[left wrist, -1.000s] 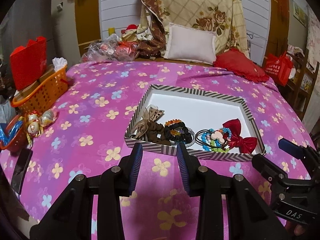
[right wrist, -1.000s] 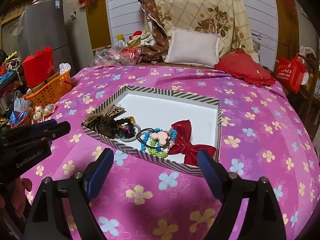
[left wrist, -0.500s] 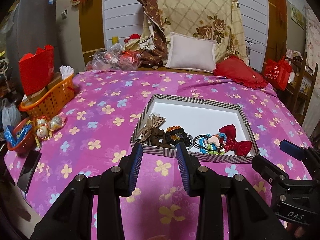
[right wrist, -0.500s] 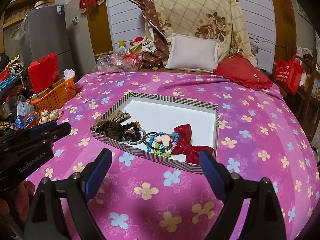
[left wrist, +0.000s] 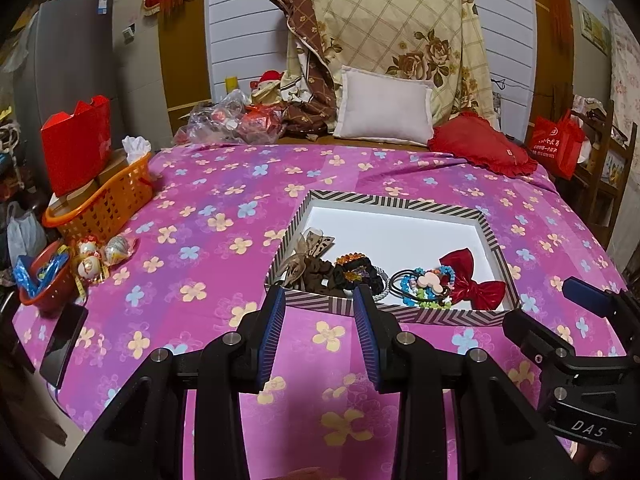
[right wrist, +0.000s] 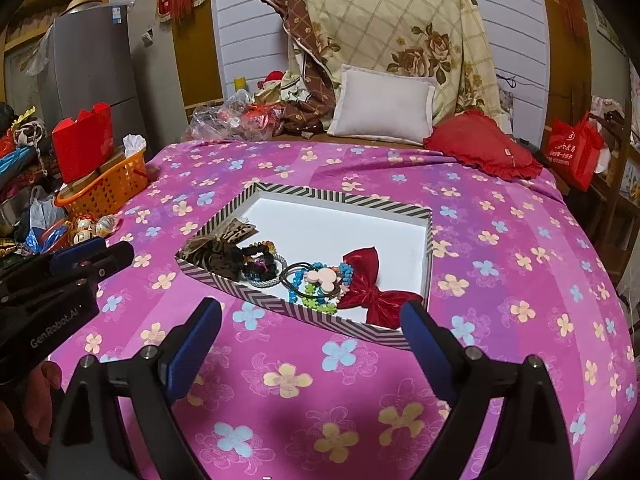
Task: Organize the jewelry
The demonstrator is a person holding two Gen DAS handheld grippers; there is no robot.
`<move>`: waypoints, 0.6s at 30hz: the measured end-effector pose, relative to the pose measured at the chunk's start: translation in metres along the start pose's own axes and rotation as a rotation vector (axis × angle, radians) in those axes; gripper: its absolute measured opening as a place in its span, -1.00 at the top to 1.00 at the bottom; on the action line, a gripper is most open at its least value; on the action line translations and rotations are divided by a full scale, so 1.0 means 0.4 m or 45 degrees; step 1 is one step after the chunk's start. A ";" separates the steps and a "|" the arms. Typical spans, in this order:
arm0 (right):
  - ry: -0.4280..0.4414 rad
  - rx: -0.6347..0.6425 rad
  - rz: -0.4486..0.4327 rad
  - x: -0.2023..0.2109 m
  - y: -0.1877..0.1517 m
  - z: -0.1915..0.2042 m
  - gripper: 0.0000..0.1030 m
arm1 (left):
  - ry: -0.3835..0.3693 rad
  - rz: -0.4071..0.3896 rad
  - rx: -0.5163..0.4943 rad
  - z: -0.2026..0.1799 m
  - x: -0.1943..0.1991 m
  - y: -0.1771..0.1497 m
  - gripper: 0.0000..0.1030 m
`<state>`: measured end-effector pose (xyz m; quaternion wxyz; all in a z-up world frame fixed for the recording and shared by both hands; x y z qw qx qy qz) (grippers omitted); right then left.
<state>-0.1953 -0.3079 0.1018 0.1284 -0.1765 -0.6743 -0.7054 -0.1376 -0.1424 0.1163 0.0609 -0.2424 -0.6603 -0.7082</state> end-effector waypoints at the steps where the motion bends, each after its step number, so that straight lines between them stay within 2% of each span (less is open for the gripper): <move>1: -0.001 0.002 0.006 -0.002 -0.002 0.000 -0.81 | -0.002 -0.001 0.000 0.000 0.000 0.000 0.48; 18: -0.008 0.004 0.013 -0.015 -0.002 -0.005 -0.82 | 0.003 0.008 0.004 0.016 -0.004 -0.006 0.48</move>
Point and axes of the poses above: each gripper's, at about its wrist camera, not at the fingertips, and x roughly against the way its jaws point, z to its left, y to its top, the point moved 4 cm from there along -x, roughly the way its jaws point, and after that the axes turned 13 degrees about -z, right-handed, at the moved point
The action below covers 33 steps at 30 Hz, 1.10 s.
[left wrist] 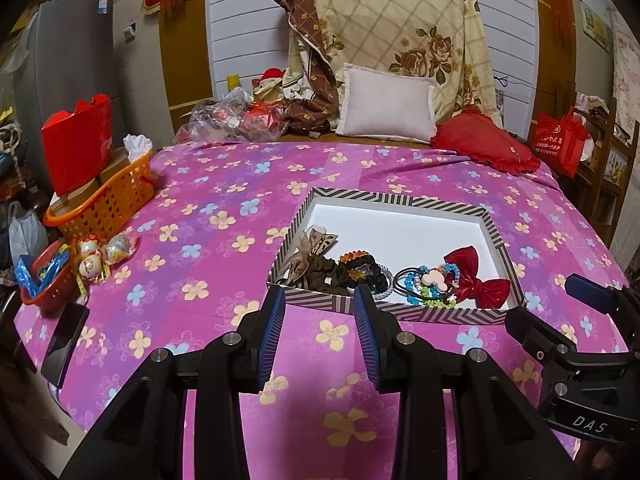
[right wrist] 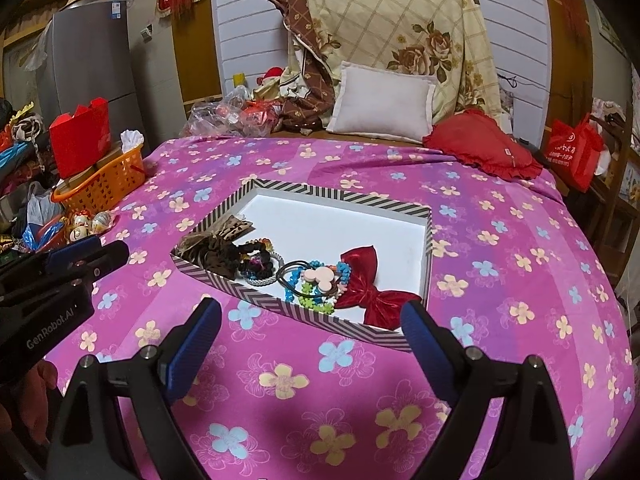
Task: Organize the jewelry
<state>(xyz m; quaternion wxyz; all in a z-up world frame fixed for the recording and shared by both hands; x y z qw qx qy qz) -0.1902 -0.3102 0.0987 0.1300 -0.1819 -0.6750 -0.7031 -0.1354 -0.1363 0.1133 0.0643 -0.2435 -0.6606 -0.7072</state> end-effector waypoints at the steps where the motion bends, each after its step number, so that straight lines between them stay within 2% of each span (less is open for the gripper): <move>1: -0.001 0.000 0.001 -0.002 -0.001 -0.001 -0.82 | 0.000 0.002 0.000 0.002 -0.002 -0.001 0.48; 33: -0.002 0.006 0.044 -0.040 -0.024 0.000 -0.82 | 0.007 0.041 -0.011 -0.005 -0.039 -0.032 0.48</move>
Point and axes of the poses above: each gripper's, at about its wrist camera, not at the fingertips, and x roughly against the way its jaws point, z to its left, y to its top, the point moved 4 cm from there along -x, roughly the way its jaws point, and after that the axes turned 13 degrees about -z, right-handed, at the moved point
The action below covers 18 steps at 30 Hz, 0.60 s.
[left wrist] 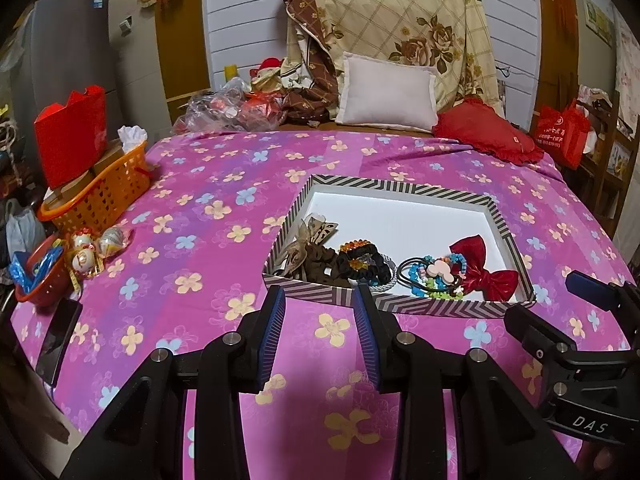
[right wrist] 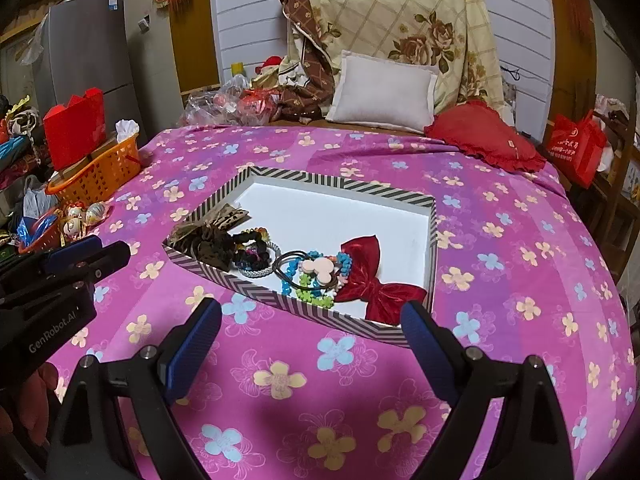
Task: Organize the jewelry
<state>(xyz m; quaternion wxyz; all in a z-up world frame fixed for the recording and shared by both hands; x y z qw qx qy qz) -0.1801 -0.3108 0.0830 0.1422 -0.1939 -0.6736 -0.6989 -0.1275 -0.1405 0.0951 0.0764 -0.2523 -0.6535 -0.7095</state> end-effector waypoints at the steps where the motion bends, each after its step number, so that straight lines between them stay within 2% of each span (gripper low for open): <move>1: 0.000 0.001 0.002 -0.003 0.000 0.000 -0.82 | -0.001 0.001 0.000 -0.002 -0.002 0.001 0.48; 18: -0.001 0.001 0.010 -0.017 -0.003 -0.002 -0.82 | -0.006 0.013 -0.005 -0.009 -0.019 -0.001 0.48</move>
Point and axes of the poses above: each gripper's, at about its wrist camera, not at the fingertips, and x roughly against the way its jaws point, z to its left, y to its top, the point moved 4 cm from there along -x, roughly the way its jaws point, and after that the axes turned 13 degrees about -z, right-handed, at the moved point
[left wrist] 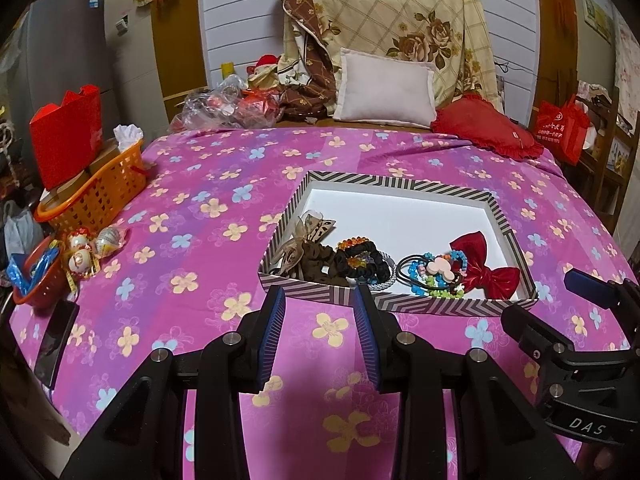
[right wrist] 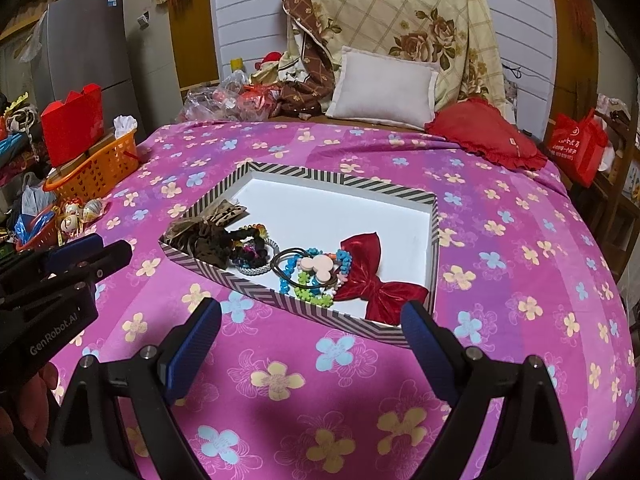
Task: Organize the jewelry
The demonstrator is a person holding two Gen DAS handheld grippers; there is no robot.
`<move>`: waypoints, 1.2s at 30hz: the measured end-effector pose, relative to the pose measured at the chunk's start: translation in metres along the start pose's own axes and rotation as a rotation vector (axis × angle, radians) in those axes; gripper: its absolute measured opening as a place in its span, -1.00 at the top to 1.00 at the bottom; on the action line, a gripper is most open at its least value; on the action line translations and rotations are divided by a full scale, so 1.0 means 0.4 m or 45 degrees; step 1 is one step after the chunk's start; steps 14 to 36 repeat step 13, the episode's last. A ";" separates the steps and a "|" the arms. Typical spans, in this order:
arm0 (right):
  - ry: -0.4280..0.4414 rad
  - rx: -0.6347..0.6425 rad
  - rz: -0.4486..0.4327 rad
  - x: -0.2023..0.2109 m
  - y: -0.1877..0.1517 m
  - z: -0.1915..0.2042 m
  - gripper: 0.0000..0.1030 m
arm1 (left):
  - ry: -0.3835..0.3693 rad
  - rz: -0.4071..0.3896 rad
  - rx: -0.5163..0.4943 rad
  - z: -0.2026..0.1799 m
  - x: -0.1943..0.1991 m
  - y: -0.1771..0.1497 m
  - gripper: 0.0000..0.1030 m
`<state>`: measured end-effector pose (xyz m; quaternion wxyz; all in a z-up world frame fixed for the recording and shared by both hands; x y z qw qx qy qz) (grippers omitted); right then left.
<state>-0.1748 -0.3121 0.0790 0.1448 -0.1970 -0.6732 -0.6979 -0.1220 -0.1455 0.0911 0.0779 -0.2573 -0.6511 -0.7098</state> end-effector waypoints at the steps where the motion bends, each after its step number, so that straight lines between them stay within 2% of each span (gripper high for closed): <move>1: 0.001 0.001 0.004 -0.005 -0.002 -0.001 -0.82 | 0.000 0.000 0.000 0.000 -0.001 0.000 0.48; 36: 0.002 0.006 0.015 -0.016 -0.017 -0.003 -0.82 | -0.001 -0.014 -0.013 0.013 -0.011 -0.009 0.48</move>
Point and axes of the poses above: each gripper's, at about its wrist camera, not at the fingertips, and x roughly against the way its jaws point, z to its left, y to its top, the point moved 4 cm from there along -x, roughly the way its jaws point, and after that the axes turned 13 degrees about -z, right-handed, at the moved point
